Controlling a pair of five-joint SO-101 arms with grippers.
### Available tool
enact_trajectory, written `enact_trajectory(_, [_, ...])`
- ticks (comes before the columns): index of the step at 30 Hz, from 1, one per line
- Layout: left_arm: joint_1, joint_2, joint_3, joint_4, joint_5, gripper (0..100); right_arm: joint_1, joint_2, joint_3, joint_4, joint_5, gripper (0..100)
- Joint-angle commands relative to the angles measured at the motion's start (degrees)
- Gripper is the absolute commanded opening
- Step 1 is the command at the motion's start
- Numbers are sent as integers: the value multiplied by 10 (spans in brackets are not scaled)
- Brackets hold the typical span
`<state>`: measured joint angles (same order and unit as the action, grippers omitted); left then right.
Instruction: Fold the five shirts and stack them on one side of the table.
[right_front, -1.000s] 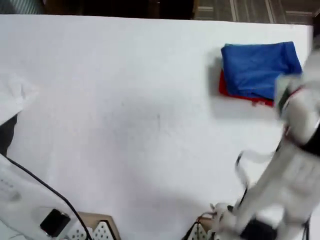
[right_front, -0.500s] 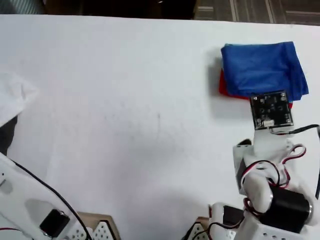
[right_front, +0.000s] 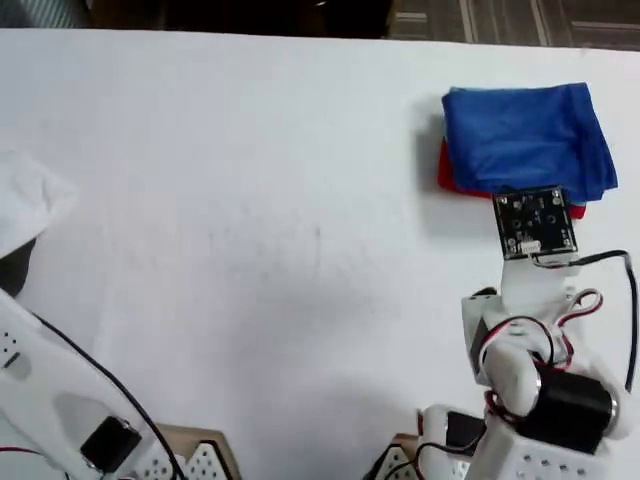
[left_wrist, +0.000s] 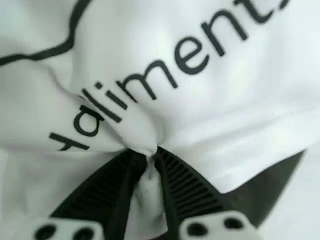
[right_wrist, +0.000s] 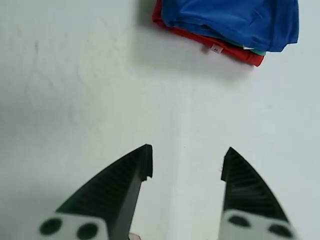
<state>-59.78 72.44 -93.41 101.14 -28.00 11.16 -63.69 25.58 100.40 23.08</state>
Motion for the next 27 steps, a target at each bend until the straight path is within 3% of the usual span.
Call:
enact_trajectory(1, [42,-118,7,13,33,25,-1,-8,32,9,-4,221])
enact_trajectory(8, [80,-326,142,14,48,25,-5,-8,105,-39,-3,221])
enact_trajectory(12, [100,-471,292,14,48,25,-6,-7,156,-111,-2,221])
enact_trajectory(16, [144,-642,468,13,49,25,-3,-7,235,-170,50,219])
enact_trajectory(21, [261,-844,633,11,47,25,-1,-8,326,-210,107,219])
enact_trajectory(27, [462,-982,702,11,47,25,7,-8,383,-240,121,219])
